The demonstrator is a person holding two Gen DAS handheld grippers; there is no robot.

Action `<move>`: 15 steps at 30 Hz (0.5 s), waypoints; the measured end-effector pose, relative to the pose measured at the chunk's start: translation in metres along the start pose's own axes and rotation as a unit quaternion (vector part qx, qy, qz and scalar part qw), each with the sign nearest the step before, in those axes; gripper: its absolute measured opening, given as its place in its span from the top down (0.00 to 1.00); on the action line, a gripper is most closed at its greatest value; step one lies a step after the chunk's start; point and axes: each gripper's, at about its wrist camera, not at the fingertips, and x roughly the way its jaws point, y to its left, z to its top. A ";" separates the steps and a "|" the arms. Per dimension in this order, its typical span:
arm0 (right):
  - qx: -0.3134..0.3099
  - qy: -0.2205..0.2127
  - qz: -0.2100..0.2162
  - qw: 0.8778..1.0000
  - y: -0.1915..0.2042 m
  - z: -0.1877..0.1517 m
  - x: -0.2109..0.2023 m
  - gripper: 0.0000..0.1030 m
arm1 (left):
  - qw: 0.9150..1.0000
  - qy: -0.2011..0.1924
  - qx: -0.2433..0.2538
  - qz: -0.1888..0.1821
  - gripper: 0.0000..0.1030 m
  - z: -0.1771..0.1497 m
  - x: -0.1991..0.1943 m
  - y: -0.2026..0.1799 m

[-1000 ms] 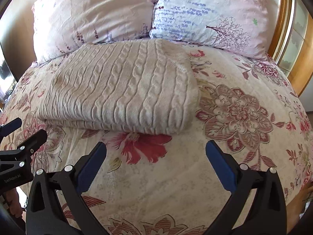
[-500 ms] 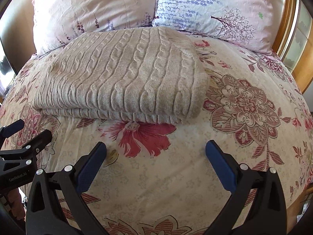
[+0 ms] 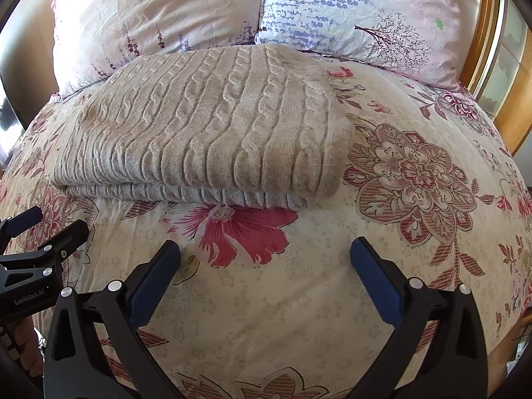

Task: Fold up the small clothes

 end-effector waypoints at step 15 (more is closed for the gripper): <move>0.006 -0.005 -0.004 1.000 0.001 -0.002 -0.001 0.01 | 1.000 -0.009 0.005 -0.001 0.02 -0.002 -0.002 -0.001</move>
